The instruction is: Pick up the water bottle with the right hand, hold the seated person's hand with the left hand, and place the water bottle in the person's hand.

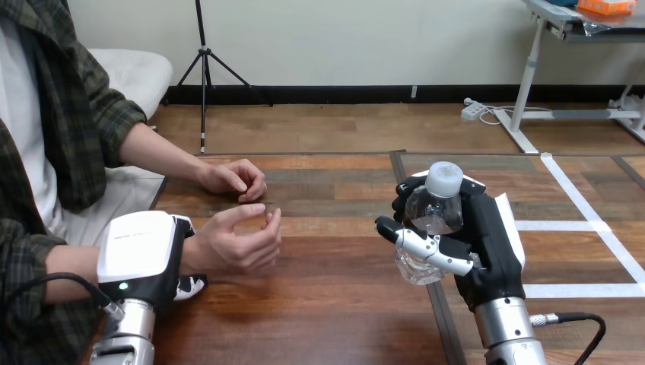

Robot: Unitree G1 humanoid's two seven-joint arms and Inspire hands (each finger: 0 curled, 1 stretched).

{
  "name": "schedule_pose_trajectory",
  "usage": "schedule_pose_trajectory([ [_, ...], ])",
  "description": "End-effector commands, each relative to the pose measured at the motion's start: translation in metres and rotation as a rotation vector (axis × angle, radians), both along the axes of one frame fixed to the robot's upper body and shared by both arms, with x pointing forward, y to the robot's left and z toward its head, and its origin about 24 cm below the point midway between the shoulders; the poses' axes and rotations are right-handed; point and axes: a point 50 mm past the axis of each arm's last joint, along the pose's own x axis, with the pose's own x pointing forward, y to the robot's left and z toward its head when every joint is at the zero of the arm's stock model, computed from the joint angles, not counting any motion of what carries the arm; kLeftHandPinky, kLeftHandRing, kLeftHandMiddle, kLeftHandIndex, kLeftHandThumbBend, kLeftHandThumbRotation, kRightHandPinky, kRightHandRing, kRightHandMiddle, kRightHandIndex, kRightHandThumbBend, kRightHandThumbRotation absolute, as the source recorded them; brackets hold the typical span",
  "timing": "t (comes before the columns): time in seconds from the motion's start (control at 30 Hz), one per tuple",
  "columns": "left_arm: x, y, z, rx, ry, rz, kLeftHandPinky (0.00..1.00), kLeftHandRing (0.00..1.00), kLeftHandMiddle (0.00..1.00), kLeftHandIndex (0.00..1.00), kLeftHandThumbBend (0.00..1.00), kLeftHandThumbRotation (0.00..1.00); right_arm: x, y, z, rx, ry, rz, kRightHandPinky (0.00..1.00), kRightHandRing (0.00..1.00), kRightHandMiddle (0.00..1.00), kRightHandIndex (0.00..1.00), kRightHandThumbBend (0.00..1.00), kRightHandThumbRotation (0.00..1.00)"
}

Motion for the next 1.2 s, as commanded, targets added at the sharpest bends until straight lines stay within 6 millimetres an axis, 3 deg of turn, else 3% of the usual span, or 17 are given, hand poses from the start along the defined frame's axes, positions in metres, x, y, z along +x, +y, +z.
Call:
schedule_pose_trajectory([
  [0.0,-0.002,-0.011,-0.001,-0.029,0.004,-0.042,0.35,0.38,0.41,0.41,0.84,0.0,0.02,0.001,0.038,0.019,-0.167,0.009,0.4,0.43,0.46,0.48,0.7,0.0],
  [1.17,-0.006,-0.021,0.012,-0.065,-0.032,-0.08,0.33,0.35,0.38,0.39,0.84,0.0,0.02,0.004,0.04,0.015,-0.169,0.016,0.39,0.42,0.47,0.47,0.71,0.0],
])
